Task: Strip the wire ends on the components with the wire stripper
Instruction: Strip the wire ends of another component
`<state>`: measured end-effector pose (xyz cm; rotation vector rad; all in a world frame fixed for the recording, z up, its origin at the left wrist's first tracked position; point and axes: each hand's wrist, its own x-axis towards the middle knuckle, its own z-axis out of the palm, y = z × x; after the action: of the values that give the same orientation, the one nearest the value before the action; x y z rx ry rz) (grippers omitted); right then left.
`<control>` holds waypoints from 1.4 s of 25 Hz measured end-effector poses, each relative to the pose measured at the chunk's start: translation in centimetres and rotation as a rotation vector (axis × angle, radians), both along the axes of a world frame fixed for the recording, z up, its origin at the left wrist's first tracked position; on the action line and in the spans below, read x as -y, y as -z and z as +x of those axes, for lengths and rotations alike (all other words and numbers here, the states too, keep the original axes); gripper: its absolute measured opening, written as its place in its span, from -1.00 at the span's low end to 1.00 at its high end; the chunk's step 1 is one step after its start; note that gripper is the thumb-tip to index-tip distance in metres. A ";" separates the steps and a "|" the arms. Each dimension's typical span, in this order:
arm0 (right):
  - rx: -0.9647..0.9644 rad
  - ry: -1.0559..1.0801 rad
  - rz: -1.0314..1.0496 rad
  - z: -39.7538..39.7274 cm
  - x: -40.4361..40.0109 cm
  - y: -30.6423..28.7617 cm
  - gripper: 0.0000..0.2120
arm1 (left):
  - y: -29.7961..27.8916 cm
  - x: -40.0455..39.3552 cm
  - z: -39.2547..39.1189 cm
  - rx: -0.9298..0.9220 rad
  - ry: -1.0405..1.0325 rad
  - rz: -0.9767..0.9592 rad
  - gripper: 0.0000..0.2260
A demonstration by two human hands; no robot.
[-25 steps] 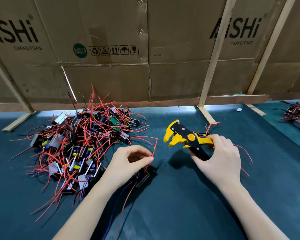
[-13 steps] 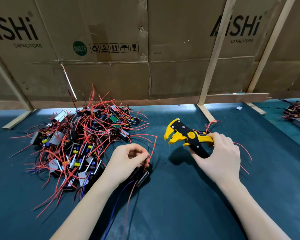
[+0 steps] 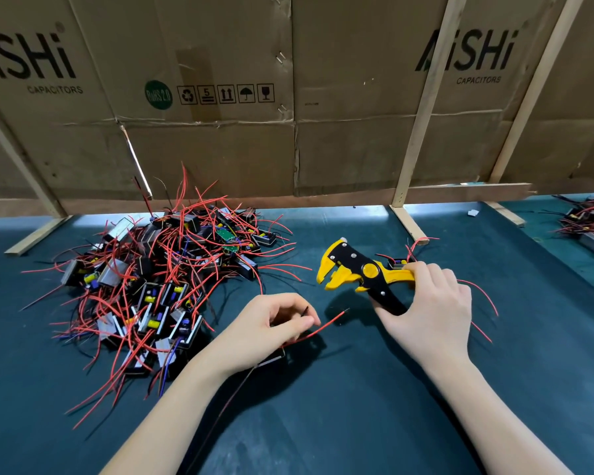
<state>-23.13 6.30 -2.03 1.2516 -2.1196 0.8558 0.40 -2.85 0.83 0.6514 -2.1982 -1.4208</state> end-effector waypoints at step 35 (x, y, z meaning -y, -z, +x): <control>-0.155 -0.139 -0.068 1.6 -0.1 -1.2 -0.63 | 0.6 0.3 -0.4 -0.156 -0.184 0.166 -0.89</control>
<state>-21.49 6.40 -0.84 1.3954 -1.8850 0.8528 0.02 -3.11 0.19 0.7515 -1.8653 -1.5139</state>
